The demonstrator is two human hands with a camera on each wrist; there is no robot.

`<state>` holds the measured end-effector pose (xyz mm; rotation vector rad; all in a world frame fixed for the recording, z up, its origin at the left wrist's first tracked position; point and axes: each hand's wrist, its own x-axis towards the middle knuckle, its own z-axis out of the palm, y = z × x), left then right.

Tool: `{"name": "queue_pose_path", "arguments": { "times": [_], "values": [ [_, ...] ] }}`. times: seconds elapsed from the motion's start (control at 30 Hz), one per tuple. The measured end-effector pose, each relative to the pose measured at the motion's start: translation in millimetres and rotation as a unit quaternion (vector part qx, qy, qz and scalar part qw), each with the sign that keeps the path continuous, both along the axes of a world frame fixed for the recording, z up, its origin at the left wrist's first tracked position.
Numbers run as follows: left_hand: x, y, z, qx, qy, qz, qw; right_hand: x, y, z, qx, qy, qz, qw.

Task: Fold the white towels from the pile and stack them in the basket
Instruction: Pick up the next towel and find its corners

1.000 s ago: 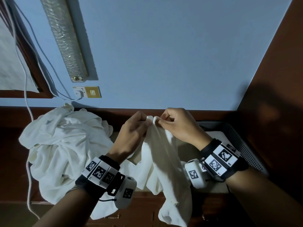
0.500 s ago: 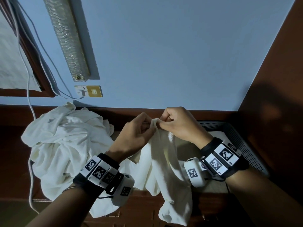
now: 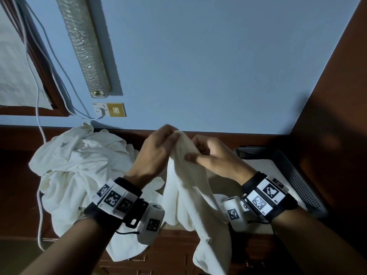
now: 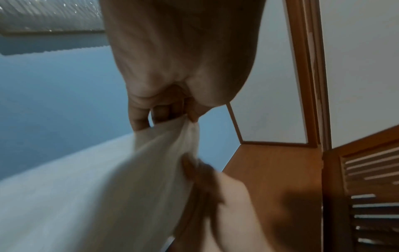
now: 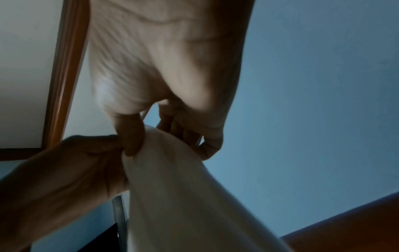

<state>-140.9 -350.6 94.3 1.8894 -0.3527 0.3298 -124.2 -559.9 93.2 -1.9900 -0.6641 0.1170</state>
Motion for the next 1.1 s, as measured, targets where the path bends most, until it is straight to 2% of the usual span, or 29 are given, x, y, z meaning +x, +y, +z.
{"name": "queue_pose_path", "arguments": {
  "times": [0.07, 0.17, 0.27, 0.3, 0.33, 0.37, 0.4, 0.43, 0.53, 0.63, 0.67, 0.73, 0.83, 0.93, 1.0, 1.1],
  "values": [
    [6.3, 3.6, 19.3, -0.067, -0.003, 0.005, 0.998, -1.1, -0.5, -6.7, -0.036, 0.048, 0.051, 0.997],
    [18.3, 17.5, 63.8, -0.167, -0.05, 0.011, 0.985, 3.6, -7.4, -36.0, -0.155, 0.081, 0.066, 0.982],
    [40.2, 56.8, 107.7, -0.188, -0.118, 0.054, 0.974, 15.3, -25.4, -76.2, -0.283, 0.139, 0.058, 0.947],
    [47.3, 74.4, 118.8, -0.18, -0.134, 0.079, 0.971, 17.3, -34.0, -85.6, -0.368, 0.165, 0.057, 0.913],
    [53.9, 92.7, 126.8, -0.157, -0.146, 0.12, 0.969, 18.7, -43.7, -94.6, -0.462, 0.18, 0.052, 0.867],
    [59.3, 110.3, 132.4, -0.119, -0.153, 0.168, 0.966, 20.4, -55.2, -102.6, -0.546, 0.178, 0.043, 0.817],
    [64.1, 126.3, 134.6, -0.07, -0.151, 0.216, 0.962, 25.6, -68.4, -112.0, -0.601, 0.17, 0.032, 0.78],
    [68.0, 140.1, 133.9, -0.018, -0.143, 0.25, 0.958, 30.7, -80.5, -117.0, -0.624, 0.165, 0.014, 0.764],
    [79.6, 173.6, 117.1, 0.127, -0.098, 0.292, 0.943, 58.4, -117.6, -109.0, -0.607, 0.112, -0.082, 0.783],
    [85.0, 202.5, 101.9, 0.237, -0.073, 0.32, 0.915, 85.4, -152.8, -60.8, -0.589, 0.022, -0.166, 0.791],
    [85.2, 209.4, 99.6, 0.263, -0.074, 0.324, 0.906, 91.9, -163.2, -40.3, -0.588, -0.002, -0.191, 0.786],
    [85.2, 218.3, 99.8, 0.301, -0.082, 0.329, 0.891, 99.5, -177.4, 3.8, -0.612, -0.055, -0.219, 0.758],
    [86.7, 222.8, 108.7, 0.328, -0.108, 0.324, 0.881, 106.5, -189.8, 57.6, -0.612, -0.114, -0.297, 0.724],
    [89.2, 226.1, 126.6, 0.326, -0.124, 0.333, 0.876, 123.0, -201.1, 95.0, -0.586, -0.189, -0.344, 0.709],
    [91.9, 228.6, 140.6, 0.316, -0.117, 0.338, 0.879, 127.7, -203.8, 118.8, -0.542, -0.229, -0.378, 0.715],
    [98.4, 232.6, 164.2, 0.3, -0.117, 0.353, 0.878, 121.7, -197.2, 156.4, -0.443, -0.248, -0.424, 0.75]
  ]
}}
